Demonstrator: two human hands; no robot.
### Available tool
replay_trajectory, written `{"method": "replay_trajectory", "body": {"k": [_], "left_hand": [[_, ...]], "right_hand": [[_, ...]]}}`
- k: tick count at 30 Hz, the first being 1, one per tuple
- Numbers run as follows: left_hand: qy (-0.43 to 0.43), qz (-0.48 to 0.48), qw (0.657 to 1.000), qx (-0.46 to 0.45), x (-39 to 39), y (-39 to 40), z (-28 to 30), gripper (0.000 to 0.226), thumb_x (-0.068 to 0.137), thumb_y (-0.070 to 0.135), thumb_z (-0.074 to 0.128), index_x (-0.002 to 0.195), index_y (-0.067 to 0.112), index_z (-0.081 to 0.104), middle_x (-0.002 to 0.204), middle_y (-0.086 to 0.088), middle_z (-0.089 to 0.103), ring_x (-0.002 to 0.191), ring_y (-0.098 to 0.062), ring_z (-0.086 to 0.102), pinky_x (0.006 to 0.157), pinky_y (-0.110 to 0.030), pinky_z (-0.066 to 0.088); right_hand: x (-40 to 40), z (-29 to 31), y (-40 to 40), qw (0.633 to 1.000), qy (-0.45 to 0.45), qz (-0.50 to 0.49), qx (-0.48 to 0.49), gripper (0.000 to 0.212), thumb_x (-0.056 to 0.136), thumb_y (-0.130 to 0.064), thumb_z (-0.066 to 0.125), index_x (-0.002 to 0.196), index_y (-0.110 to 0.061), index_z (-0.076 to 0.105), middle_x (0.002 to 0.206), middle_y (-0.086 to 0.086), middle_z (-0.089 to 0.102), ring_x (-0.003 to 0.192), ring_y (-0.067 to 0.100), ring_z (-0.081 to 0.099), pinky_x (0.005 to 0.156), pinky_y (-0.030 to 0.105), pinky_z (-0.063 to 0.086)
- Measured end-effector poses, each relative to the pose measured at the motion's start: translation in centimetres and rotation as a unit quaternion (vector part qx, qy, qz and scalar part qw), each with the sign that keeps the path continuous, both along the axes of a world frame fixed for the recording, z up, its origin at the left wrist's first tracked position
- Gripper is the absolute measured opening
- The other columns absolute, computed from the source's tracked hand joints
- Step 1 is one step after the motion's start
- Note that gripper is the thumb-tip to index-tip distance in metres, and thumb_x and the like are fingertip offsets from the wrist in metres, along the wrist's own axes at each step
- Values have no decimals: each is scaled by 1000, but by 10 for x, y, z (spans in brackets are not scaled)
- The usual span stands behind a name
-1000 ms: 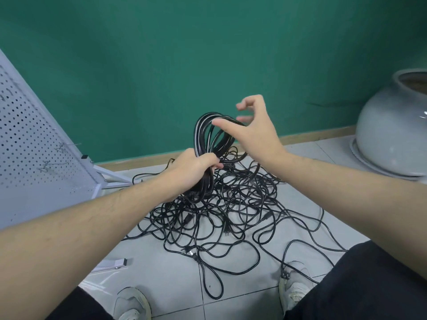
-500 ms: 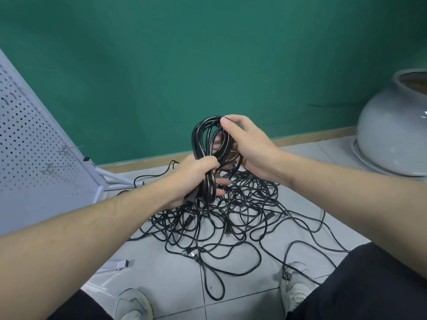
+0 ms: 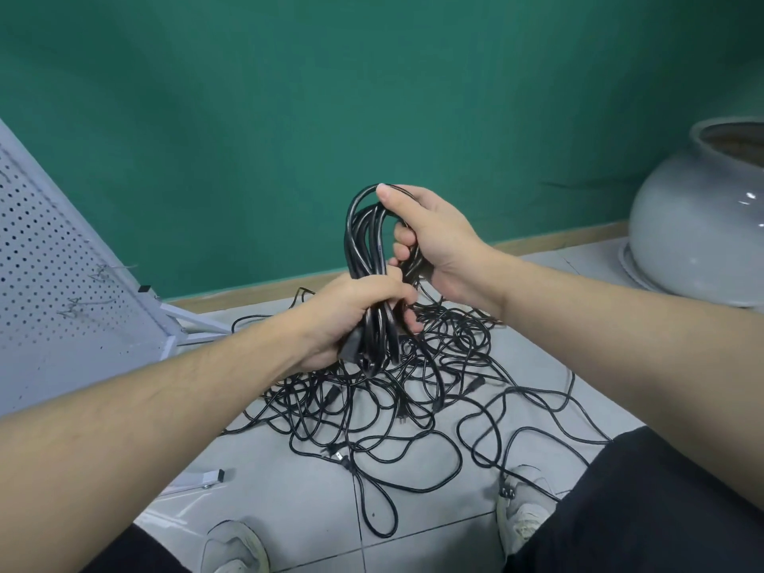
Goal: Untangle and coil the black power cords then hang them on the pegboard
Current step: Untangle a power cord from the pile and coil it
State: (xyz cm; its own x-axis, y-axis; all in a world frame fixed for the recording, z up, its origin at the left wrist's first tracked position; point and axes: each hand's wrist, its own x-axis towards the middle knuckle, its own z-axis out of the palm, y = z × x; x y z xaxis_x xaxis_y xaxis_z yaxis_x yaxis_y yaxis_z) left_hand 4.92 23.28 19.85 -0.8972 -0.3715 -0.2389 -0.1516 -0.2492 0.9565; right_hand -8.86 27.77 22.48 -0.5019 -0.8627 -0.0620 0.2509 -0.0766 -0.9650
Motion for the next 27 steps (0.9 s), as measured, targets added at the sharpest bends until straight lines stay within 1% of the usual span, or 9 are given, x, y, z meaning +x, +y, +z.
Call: {"method": "replay_trajectory", "body": {"k": [2,4,8,12,16,20,23,25,27], "left_hand": [[14,26,999,29,0,0,-3,19,65,22,75,57,21,57,76,-9,50,62,-18,59,110,-52,45],[36,60,996,57,0,-2,-3,21,61,23,76,59,22,55,76,-7,46,57,-15,55,90,-43,52],[55,163,981,89,1,-17,11,26,88,28,68,65,20,59,73,1,55,57,-16,55,62,-30,49],[55,213,972,84,5,-31,18,31,80,41,71,57,23,59,78,5,63,66,-13,48,66,-31,43],[9,264,963,59,2,-41,16,49,90,53,70,55,24,52,76,7,65,62,-14,47,66,-32,41],[-81,326,941,-47,8,-52,16,51,80,67,74,60,25,53,84,6,69,60,-14,46,69,-32,45],[-134,340,922,-128,15,-59,11,54,73,73,75,79,20,64,97,2,70,70,-16,52,78,-35,50],[-175,319,914,-178,17,-58,9,68,67,78,75,93,15,71,97,-1,67,84,-21,59,88,-40,53],[-223,278,904,-236,16,-55,5,86,61,85,71,101,8,71,90,-1,64,82,-24,60,82,-37,52]], "right_hand": [[-2,-4,0,998,15,21,51,45,95,-58,59,115,-18,62,62,-2,57,57,18,55,60,29,50],[-3,-12,4,990,-17,97,104,76,90,-80,39,121,-13,60,81,6,65,68,25,59,73,36,52],[-2,-33,22,923,51,314,215,88,86,-86,11,113,-14,54,88,10,66,85,28,64,92,43,45],[-4,-35,28,853,200,402,265,66,97,-72,26,91,-15,59,74,5,63,90,24,65,104,54,50],[-21,-37,29,803,331,388,306,47,97,-57,53,63,-26,55,93,3,78,100,17,70,111,44,42],[-28,-40,32,833,327,352,276,33,96,-35,66,75,-14,53,69,4,67,72,16,66,81,27,54],[-31,-31,30,814,437,300,237,31,98,-32,66,87,-3,58,62,-2,52,54,12,49,53,21,43],[-33,-26,27,777,515,283,226,29,97,-34,65,82,-11,59,63,-5,50,55,13,44,55,25,38],[-33,-21,26,752,561,267,221,33,97,-38,65,75,-15,58,65,-5,53,58,11,44,61,28,39]]}}
